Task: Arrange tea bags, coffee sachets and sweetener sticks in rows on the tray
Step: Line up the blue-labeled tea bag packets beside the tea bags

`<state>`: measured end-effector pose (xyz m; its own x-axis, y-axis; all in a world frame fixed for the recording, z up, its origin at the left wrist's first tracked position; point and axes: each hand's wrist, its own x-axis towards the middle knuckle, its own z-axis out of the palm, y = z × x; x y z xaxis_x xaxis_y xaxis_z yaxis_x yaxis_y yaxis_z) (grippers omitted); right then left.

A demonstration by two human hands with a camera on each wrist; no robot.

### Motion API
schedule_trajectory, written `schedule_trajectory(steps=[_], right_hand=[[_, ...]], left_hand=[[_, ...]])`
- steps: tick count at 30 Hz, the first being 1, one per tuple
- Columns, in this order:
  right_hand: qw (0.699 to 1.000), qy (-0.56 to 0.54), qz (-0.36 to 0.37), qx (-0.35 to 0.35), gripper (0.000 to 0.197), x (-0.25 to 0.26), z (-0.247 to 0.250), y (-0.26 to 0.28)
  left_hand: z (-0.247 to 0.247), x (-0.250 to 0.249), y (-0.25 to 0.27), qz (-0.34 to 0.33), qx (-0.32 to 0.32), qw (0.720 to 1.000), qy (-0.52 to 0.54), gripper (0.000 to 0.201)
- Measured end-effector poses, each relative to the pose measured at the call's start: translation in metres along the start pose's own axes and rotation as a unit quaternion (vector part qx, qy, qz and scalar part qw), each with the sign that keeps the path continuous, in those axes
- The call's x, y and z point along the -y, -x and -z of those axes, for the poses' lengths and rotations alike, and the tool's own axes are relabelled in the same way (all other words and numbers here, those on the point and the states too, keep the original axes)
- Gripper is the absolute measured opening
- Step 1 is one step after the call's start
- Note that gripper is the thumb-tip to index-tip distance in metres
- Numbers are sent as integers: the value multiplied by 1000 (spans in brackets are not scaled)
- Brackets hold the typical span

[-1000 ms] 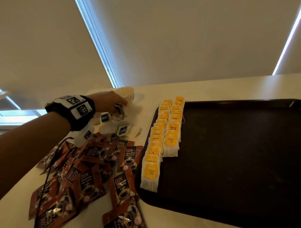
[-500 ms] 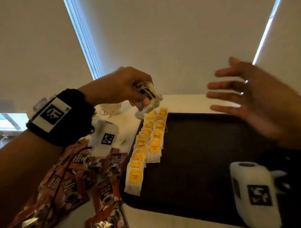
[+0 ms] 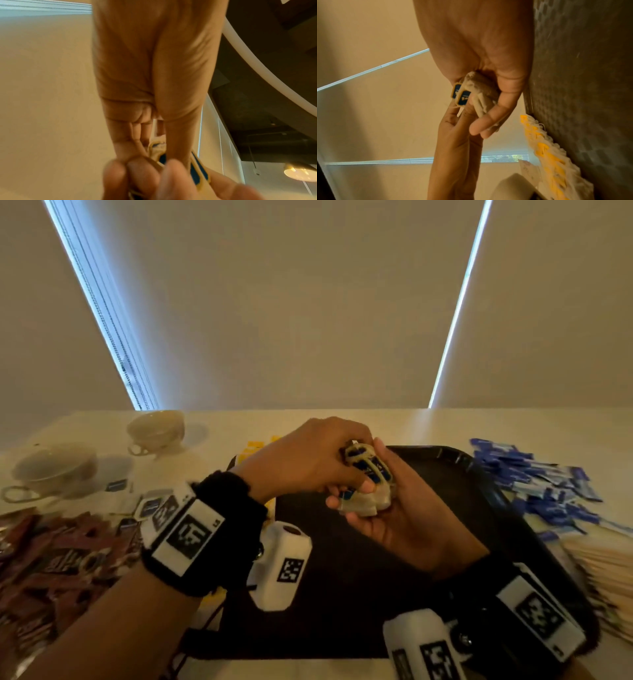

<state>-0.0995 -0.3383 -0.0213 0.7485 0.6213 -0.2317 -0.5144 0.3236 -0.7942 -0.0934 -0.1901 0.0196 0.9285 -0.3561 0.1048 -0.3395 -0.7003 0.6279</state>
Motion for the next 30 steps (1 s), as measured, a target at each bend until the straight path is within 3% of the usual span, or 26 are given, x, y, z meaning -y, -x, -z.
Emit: schedule_trajectory(steps=[4,14,17,24,30], right_hand=[[1000,-22,-4,8,59,-3,13,-2],[994,-78,-39,63,71,-6,29,-8],[994,-79,-43,68,73,-6,32,-10],[995,-57,-33,77,71,-9,32,-10],[997,-41,-31,62,63,-10,31,-11]], left_hand=[[-2,14,3,-1,-36,998,49,45],[9,23,9,-49,-26,997,51,35],[10,26,12,-70,-18,997,0,29],[-3,23,8,-80,-6,996,-38,31],[-8,21,7,-81,-21,996,-21,18]])
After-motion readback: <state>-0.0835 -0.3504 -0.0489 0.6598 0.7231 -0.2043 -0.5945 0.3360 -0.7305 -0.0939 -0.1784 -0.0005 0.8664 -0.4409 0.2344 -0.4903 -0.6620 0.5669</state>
